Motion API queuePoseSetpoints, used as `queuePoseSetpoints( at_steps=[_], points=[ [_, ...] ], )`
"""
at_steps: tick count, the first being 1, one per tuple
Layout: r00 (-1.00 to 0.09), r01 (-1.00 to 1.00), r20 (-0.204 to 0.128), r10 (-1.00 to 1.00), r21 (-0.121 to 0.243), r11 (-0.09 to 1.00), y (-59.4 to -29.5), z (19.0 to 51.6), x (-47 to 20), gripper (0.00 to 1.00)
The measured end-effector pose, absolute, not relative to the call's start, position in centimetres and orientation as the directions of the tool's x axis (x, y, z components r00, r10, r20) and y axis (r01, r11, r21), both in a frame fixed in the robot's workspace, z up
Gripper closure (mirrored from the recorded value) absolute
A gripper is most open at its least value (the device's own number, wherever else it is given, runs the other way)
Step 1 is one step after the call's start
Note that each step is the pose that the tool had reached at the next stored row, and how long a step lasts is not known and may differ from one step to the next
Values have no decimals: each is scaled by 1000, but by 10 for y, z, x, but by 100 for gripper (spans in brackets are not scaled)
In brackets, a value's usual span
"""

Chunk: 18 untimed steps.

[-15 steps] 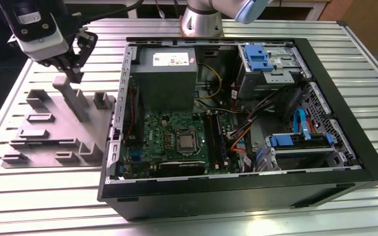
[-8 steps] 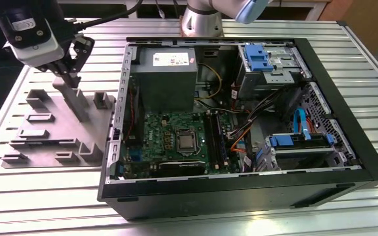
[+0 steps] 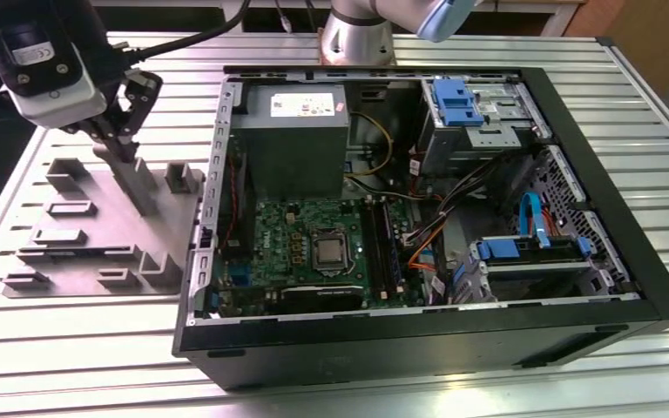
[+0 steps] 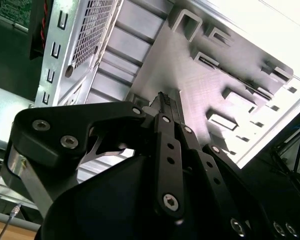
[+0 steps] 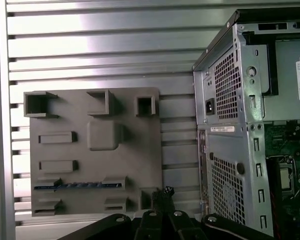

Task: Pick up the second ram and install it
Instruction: 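Reach for the second ram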

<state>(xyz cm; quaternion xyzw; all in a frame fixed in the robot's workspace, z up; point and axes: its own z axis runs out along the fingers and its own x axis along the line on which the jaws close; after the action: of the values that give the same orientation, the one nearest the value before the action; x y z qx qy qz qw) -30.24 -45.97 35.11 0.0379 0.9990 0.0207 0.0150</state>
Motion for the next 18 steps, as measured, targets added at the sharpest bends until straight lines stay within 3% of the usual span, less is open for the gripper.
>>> queuePoseSetpoints(
  at_steps=[18],
  points=[
    [-997,75,-28,76,42,996,-472,345,-312,90]
  ],
)
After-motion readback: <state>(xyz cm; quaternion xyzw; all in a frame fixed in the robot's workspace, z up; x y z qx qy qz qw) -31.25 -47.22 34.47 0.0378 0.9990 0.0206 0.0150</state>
